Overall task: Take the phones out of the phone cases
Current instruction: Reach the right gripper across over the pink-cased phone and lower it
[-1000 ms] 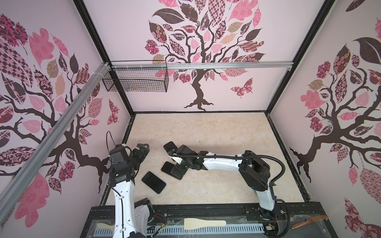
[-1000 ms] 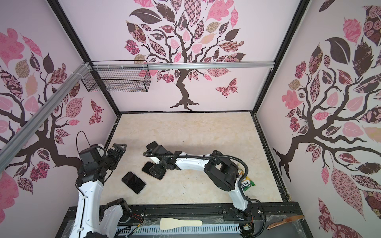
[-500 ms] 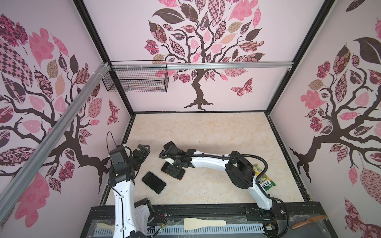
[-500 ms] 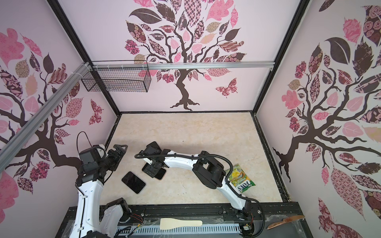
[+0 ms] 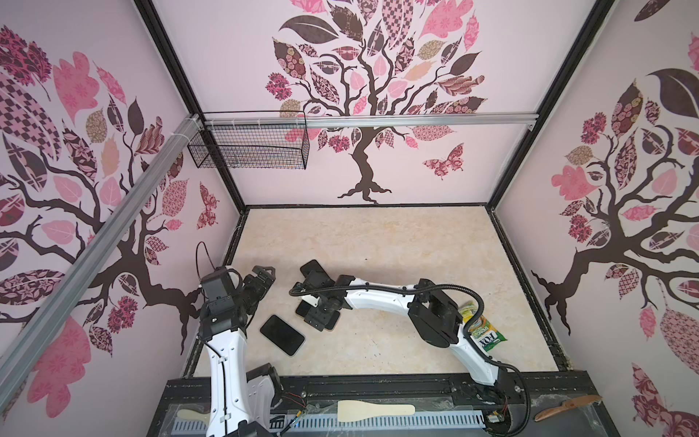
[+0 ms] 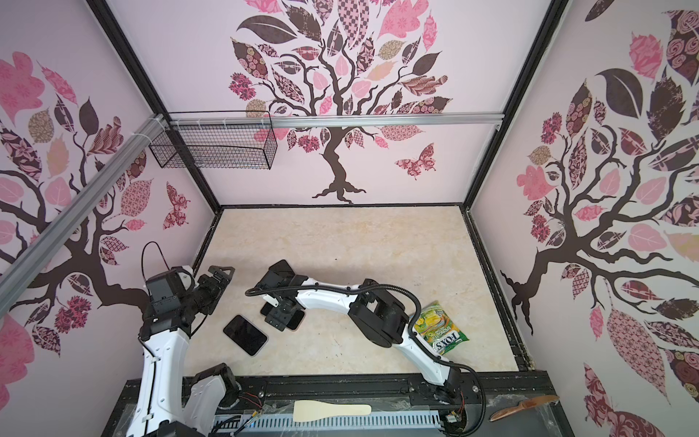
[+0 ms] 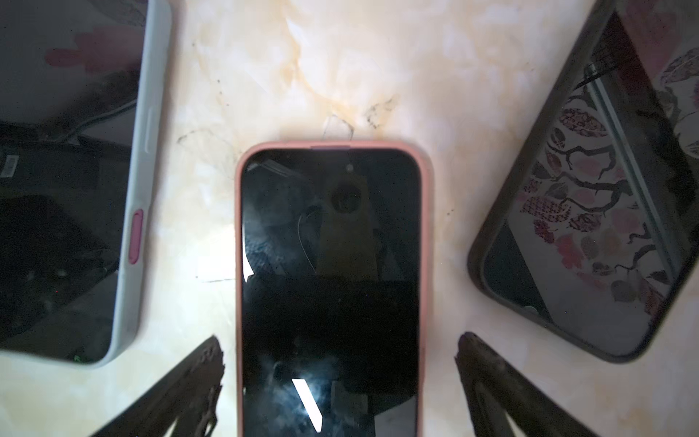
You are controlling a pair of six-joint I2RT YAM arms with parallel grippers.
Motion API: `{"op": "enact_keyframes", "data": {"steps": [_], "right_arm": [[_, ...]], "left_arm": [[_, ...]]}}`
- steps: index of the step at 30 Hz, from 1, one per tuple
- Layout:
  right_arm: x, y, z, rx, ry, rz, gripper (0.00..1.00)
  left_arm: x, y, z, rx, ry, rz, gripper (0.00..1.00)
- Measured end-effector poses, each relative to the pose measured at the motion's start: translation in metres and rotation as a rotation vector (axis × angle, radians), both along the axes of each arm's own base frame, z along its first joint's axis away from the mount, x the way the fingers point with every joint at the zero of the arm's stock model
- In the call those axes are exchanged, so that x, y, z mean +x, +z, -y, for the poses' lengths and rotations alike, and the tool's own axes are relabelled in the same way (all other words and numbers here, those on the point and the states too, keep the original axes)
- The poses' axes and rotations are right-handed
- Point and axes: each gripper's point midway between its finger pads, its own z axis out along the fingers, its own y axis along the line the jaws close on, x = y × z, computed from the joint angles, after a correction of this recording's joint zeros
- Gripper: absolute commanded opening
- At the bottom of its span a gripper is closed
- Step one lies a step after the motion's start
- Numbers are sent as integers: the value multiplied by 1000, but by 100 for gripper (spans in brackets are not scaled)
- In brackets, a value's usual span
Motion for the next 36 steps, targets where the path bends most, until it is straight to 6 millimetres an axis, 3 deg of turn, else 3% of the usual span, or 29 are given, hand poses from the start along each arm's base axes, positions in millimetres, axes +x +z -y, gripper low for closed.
{"op": "enact_keyframes", "data": {"steps": [10, 22, 31, 36], "right_arm": [[-6, -6, -2, -28, 18, -9, 98], [7, -8, -19, -24, -17, 15, 94], [11, -9, -24, -13, -36, 16, 83], [11, -9, -24, -11, -49, 15, 71]], "left_arm": [[0, -1, 0, 4, -3, -1, 98], [-3, -3, -1, 24, -8, -14, 98], [-10, -5, -2, 44, -2, -33, 98], [-11, -5, -3, 51, 1, -32, 98]]}}
